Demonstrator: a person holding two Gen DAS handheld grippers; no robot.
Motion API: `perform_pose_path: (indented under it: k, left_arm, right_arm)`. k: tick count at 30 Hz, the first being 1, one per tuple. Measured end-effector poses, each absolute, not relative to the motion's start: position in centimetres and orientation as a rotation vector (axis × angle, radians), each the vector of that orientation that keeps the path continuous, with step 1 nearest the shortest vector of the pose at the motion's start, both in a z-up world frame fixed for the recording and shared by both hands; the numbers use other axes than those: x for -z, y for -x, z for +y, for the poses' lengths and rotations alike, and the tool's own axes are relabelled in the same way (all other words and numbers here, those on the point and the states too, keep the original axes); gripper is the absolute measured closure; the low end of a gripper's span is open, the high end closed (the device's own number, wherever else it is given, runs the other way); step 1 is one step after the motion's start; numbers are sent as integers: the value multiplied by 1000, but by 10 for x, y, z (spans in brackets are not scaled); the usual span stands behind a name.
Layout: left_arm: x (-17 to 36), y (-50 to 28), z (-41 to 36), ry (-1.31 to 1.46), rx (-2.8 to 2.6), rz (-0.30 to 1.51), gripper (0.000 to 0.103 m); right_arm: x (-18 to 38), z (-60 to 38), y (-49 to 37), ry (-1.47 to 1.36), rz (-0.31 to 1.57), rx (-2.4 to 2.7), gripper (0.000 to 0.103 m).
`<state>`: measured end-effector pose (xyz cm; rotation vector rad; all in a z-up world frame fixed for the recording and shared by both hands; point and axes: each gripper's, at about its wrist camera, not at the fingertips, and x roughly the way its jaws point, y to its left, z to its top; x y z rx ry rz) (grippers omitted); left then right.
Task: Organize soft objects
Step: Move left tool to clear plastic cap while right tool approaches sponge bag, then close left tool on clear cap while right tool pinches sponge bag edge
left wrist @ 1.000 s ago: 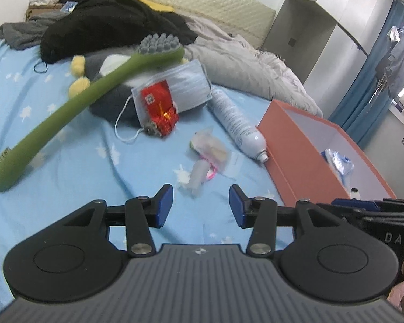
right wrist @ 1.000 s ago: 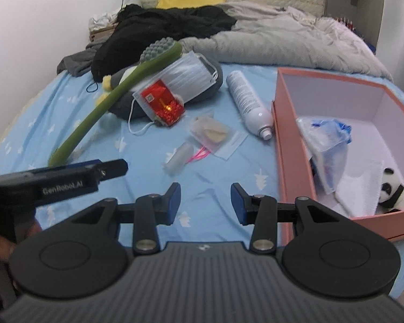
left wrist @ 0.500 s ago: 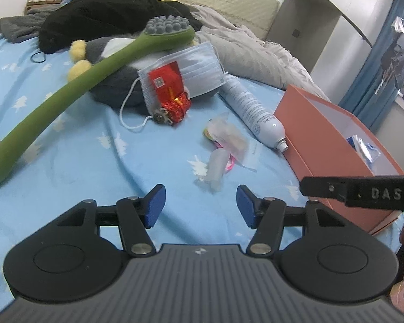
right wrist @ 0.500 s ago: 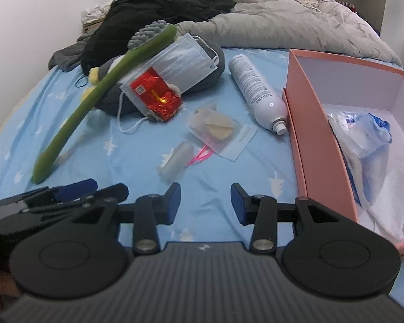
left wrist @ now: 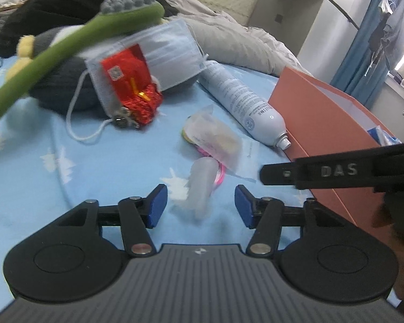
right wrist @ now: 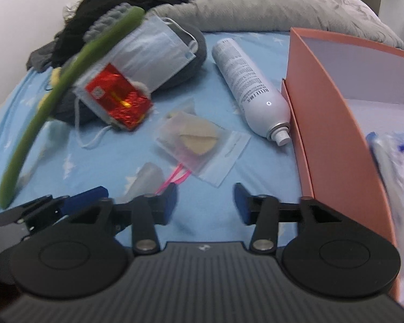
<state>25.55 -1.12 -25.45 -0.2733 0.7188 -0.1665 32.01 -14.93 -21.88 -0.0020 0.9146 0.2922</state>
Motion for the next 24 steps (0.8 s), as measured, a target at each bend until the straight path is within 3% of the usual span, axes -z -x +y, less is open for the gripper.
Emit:
perform_pose_path:
  k: [9,12,15,17,19,21,24]
  left_arm:
    - [272,-287,-8,298,204,745,76]
    - [274,-287,-7,302,209,738,79]
    - [274,-286,-4,326,205,737,81]
    - [273,-285,-2,341,198,740,81]
    - [270,-283,-1,350,191,739,81]
    - [266,-279,0,348,180,734,81]
    - [261,-274,3,349,163,730,81]
  right_arm:
    - [245,-149,-357,-46,945,-306,43]
    - [255,-145,-364,-53,976,-322,45]
    - [258,-138,-364,5,964,-324,55]
    - [259,-136,-363,36,953,-310,77]
    - [258,-137,-363,34,953,-313,91]
    - [256,-138,-362,23,953,-310,97]
    - [250,-144,-357,-27,940,-313,99]
